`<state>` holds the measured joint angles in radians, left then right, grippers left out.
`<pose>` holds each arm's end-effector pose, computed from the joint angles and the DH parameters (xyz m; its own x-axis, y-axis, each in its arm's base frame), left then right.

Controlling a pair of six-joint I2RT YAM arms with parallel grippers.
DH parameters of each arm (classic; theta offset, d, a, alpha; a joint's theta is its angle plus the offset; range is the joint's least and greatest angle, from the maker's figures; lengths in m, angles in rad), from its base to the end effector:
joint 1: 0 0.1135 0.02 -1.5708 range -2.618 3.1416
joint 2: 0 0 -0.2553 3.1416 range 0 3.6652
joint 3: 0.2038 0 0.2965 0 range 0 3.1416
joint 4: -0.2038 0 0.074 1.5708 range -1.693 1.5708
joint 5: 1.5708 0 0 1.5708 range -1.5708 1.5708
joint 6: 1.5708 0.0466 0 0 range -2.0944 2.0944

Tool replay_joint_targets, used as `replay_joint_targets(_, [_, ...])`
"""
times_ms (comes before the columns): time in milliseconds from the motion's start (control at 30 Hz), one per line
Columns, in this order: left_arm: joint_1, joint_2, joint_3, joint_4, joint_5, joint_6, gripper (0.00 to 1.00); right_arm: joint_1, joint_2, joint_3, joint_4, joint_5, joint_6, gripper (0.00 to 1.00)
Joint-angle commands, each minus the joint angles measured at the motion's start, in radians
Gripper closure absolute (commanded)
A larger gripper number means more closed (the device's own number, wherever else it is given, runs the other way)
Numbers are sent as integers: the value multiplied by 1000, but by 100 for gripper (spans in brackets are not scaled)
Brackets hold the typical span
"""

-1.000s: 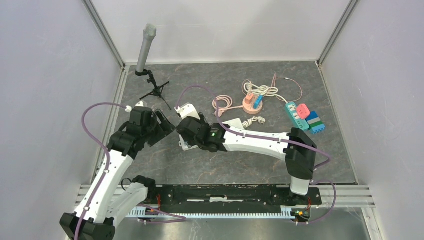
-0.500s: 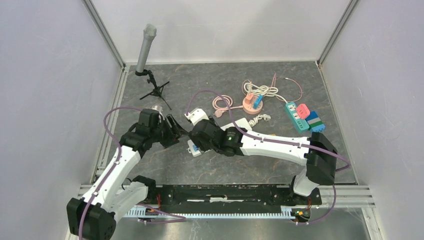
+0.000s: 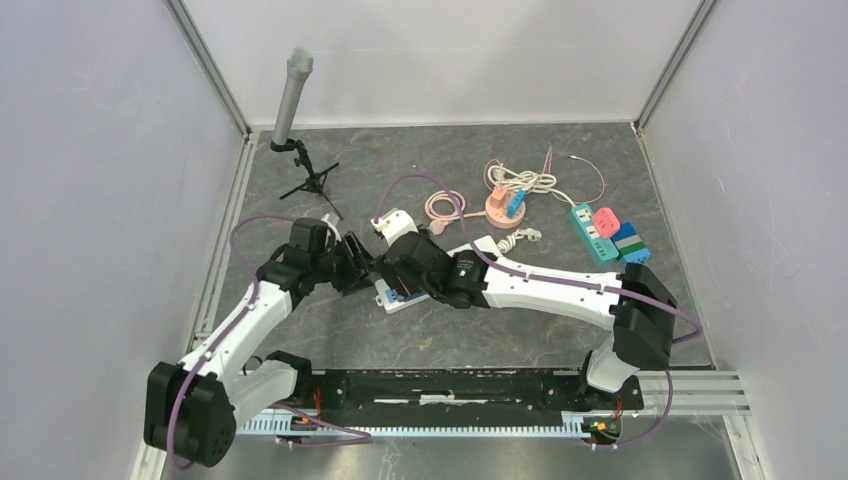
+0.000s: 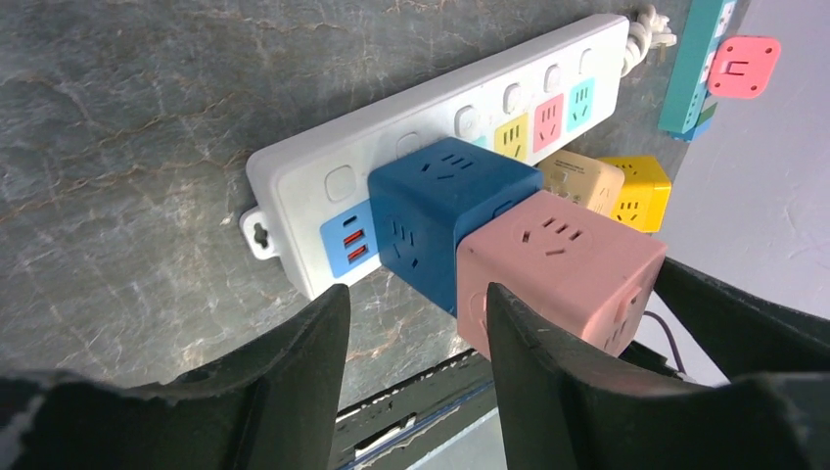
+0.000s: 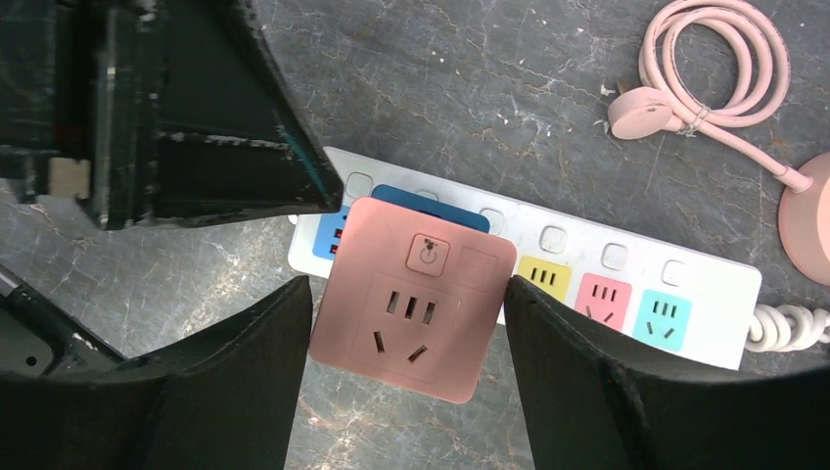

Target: Pull the plug off the socket

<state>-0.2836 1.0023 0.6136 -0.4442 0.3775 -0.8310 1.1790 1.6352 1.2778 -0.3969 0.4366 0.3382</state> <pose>0.2380 -0.0873 0.1873 -0.8468 -0.4683 -0.2521 -0.1888 0.7078 -0.6807 0.1764 0.3752 0.2433 -0.4855 -0.3877 -0.7835 -0.5923 0.8051 -0.0314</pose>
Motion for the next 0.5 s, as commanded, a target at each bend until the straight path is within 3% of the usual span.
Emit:
replay_joint_targets(0, [0,48,4,119,71,13,40,-9,-2,2,31,-29,8,26])
replay_joint_targets(200, [0,88,15,144,76,22,41,-9,3,2,25,-41,22,36])
replay_joint_targets(467, [-1,153,12,183,121,27,51,-8,1,-15,30,-54,33,51])
